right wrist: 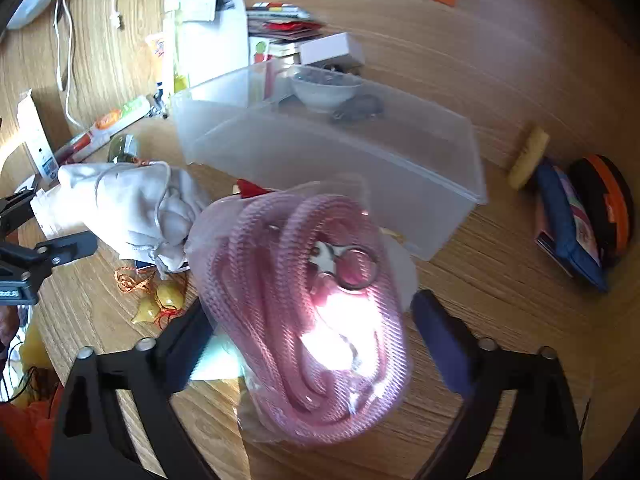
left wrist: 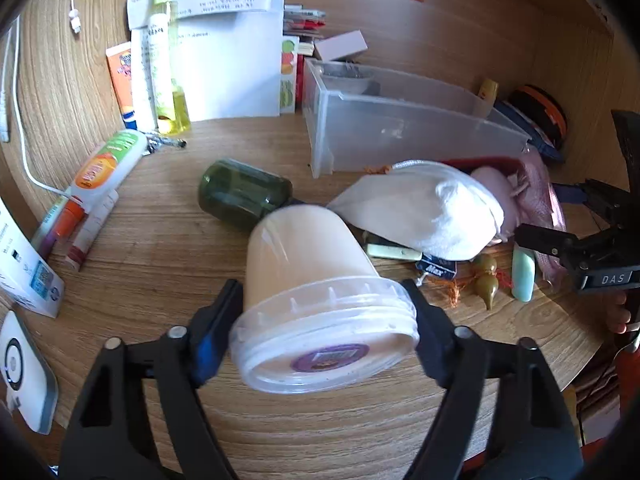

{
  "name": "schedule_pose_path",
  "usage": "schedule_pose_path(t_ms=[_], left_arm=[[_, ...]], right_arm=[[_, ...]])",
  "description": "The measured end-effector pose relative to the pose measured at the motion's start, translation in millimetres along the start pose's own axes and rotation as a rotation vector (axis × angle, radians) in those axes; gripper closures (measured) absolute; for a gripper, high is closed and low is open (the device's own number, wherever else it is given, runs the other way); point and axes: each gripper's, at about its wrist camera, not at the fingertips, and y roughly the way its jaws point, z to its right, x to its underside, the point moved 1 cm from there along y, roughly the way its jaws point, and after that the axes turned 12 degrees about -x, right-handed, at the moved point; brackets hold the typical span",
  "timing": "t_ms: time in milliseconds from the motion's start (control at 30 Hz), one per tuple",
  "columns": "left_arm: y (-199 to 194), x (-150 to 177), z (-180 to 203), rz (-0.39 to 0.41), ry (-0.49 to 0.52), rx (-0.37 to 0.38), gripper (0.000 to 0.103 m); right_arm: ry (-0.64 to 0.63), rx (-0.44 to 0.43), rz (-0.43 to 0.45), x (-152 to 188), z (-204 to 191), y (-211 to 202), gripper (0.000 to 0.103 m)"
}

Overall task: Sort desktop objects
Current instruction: 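Carry the white tub with the left tool while the right tool carries the bagged pink rope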

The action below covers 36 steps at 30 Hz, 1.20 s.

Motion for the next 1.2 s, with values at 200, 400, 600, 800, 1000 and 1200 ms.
schedule_pose_path(t_ms=[200, 400, 600, 800, 1000, 1200], left_arm=[[-0.3, 5.7, -4.0, -0.006, -0.031, 0.002, 0.034], [-6.0, 7.4, -6.8, -0.001, -0.040, -0.011, 0.034], [-16.6, 0.7, -12.3, 0.032, -0.034, -0.026, 0.034], [-19.7, -5.0, -16.5, 0.042, -0.048, -0.036, 0.034], [-38.8, -19.7, -17.1, 0.116, -0.055, -0.030, 0.034], [-51.0, -43.0, -16.6, 0.178, -0.044, -0.005, 0.034]], right_arm=[[0.001, -0.040, 0.008, -0.1, -2.1, -0.8, 0.031], [0.040, -0.070, 0.030, 2.0, 2.4, -8.8, 0.042], [0.072, -0.096, 0.075, 4.0, 7.2, -21.7, 0.048], [0.101, -0.107, 0.126, 6.2, 12.7, -35.0, 0.048], [0.109, -0.090, 0.193, 2.3, 16.7, -56.5, 0.048], [0.117, -0.075, 0.266, -7.6, 19.7, -78.0, 0.048]])
